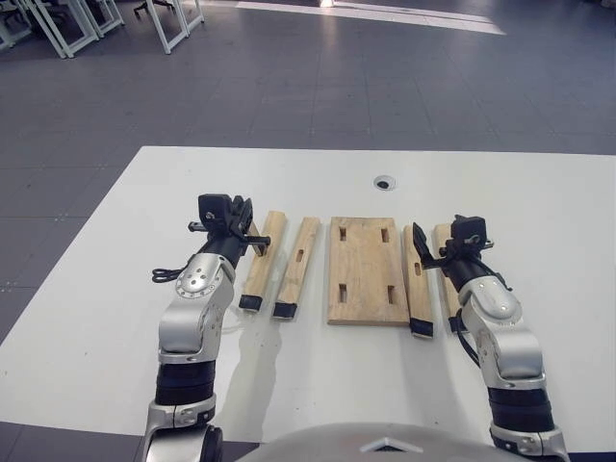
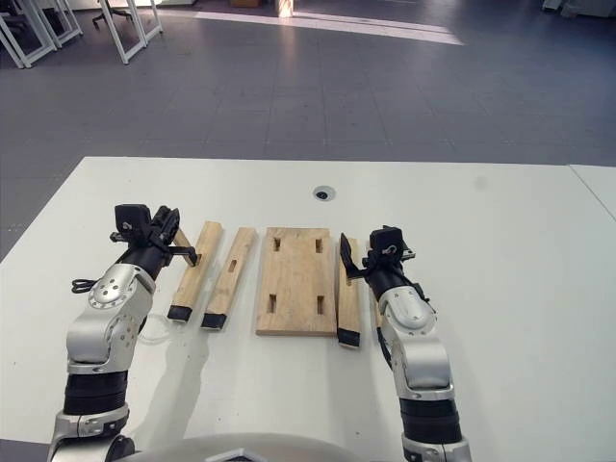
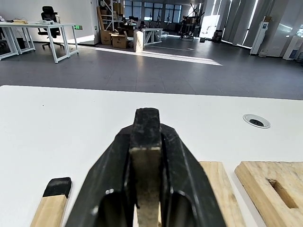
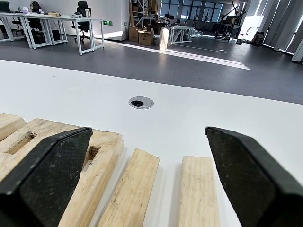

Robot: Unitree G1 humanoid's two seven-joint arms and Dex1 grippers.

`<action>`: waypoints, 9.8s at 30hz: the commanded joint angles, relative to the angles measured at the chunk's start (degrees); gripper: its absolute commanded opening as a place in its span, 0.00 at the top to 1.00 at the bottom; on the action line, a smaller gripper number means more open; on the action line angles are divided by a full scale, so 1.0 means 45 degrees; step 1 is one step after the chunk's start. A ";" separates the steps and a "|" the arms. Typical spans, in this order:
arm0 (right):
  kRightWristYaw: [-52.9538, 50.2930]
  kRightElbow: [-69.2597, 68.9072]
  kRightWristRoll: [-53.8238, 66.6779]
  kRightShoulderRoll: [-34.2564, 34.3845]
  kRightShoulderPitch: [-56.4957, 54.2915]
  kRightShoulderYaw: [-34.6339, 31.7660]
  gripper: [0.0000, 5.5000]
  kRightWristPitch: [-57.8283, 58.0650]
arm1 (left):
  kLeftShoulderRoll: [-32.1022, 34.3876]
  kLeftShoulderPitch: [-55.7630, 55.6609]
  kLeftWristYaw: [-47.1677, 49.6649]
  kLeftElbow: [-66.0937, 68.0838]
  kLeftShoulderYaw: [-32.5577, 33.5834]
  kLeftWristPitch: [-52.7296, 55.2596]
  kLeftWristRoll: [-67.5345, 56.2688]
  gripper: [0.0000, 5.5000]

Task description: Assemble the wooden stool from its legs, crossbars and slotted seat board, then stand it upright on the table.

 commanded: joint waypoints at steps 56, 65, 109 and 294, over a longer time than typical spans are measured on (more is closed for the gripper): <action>0.0086 0.0051 -0.0148 0.0194 0.0421 0.0202 0.20 0.0120 | -0.0098 -0.0662 -0.2418 -0.0185 -0.0162 0.0799 -0.0441 0.92; 0.0058 0.0024 -0.0151 0.0223 0.0467 0.0205 0.20 0.0141 | 0.0172 -0.0682 -0.2731 0.0376 -0.0072 0.0521 -0.0304 0.92; 0.0137 -0.0273 -0.0120 0.0195 0.0364 0.0266 0.20 0.0287 | -0.1089 0.2493 -0.0597 0.2399 -0.0004 -0.0801 0.0244 0.92; 0.7822 0.7057 1.5199 -0.1149 -1.0375 -0.4638 0.32 1.2525 | 0.0532 -0.2623 -0.3496 0.0029 0.1196 0.8096 -1.4685 0.63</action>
